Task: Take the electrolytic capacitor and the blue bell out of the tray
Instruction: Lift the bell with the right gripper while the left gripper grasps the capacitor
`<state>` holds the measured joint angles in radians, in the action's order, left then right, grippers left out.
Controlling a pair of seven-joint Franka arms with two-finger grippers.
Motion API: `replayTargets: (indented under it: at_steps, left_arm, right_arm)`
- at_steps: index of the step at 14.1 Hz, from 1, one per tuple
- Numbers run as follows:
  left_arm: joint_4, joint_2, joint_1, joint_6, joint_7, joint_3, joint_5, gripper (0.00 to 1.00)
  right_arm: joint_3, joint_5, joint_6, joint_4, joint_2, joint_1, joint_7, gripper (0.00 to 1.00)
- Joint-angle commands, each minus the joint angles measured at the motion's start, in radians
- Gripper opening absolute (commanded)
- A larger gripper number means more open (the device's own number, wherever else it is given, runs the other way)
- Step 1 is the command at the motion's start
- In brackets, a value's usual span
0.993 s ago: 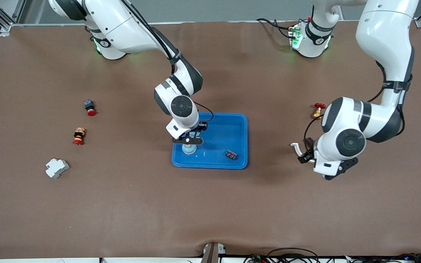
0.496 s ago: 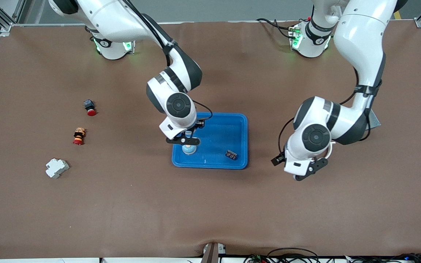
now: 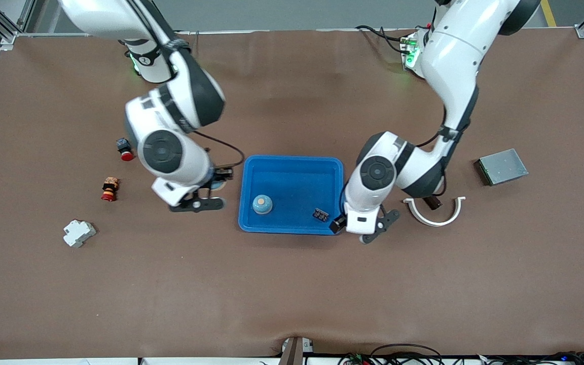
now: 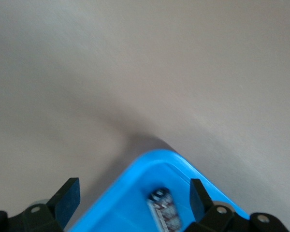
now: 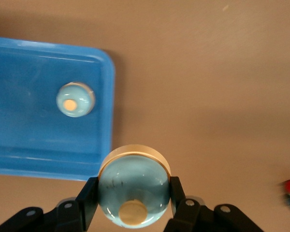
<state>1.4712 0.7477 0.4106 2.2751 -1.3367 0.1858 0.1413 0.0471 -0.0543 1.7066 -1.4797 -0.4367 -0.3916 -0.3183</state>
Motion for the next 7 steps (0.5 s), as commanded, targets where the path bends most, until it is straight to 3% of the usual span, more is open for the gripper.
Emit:
replayTargets:
  at_steps: [1,7]
  left_arm:
    - [-0.094,0.067,0.048,0.004,-0.068,-0.017,-0.006,0.94]
    - [-0.092,0.107,0.105,0.027,-0.162,-0.019,0.000,0.67]
  right_arm:
    - [0.014,0.033,0.033,-0.169,0.149,0.071,0.132,0.08]
    - [0.014,0.033,0.236,-0.515,0.373,0.209,0.372,0.08]
